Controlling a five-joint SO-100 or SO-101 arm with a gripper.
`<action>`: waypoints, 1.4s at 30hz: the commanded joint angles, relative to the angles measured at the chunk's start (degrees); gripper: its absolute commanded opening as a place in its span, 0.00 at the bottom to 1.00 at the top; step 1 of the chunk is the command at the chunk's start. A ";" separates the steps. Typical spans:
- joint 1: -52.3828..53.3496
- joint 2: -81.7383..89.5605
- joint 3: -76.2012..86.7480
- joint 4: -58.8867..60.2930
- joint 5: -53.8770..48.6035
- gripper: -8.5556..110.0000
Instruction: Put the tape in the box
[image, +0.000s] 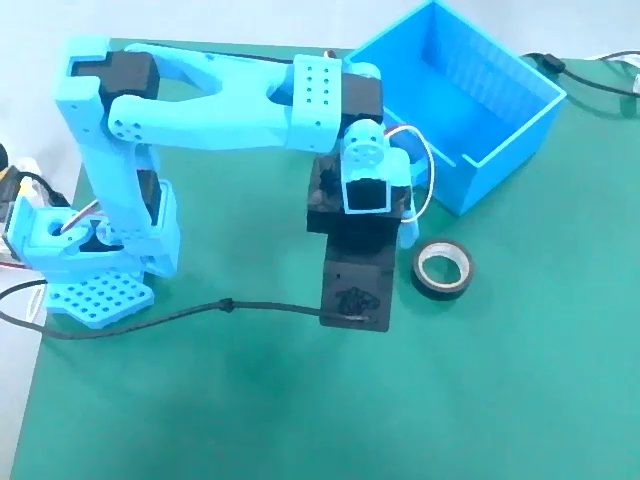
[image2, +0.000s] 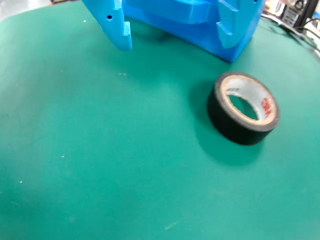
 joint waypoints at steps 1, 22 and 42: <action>0.88 0.35 -7.56 -0.62 0.35 0.31; -0.62 -17.84 -15.91 -3.43 0.35 0.31; -1.05 -23.64 -16.96 -3.78 -1.67 0.31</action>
